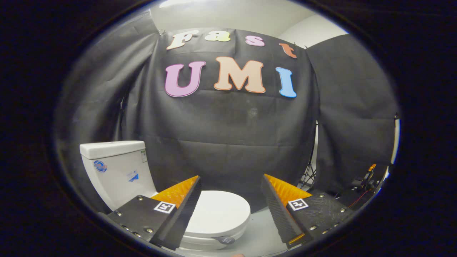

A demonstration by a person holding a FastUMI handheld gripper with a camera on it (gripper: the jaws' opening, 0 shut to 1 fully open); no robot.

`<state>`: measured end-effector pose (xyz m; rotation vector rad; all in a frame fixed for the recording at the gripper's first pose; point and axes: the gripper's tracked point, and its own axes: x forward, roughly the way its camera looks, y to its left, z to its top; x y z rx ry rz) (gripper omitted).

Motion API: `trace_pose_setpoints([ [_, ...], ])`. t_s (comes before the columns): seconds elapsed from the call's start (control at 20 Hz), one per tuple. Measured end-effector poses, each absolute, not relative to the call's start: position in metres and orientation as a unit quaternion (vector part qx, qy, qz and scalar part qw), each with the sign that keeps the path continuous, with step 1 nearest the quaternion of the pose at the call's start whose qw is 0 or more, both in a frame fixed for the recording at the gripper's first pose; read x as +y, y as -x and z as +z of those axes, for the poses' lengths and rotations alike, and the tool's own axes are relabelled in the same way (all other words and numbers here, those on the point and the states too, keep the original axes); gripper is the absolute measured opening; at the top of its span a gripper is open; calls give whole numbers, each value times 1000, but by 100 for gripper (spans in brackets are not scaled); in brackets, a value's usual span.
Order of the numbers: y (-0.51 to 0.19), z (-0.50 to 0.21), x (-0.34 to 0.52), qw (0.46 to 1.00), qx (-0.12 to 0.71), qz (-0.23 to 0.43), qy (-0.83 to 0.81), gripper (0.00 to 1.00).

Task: Open the toilet lid.

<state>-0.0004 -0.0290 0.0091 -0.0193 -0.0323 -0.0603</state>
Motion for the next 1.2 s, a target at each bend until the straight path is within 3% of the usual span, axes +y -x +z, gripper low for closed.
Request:
trace_pose_setpoints([
  [0.35, -1, 2, -23, 1000, -6, -17, 24, 99],
  [0.75, -15, -52, -54, 996, 73, -45, -17, 99],
  [1.2, -21, -137, -71, 984, 172, -34, -26, 99],
])
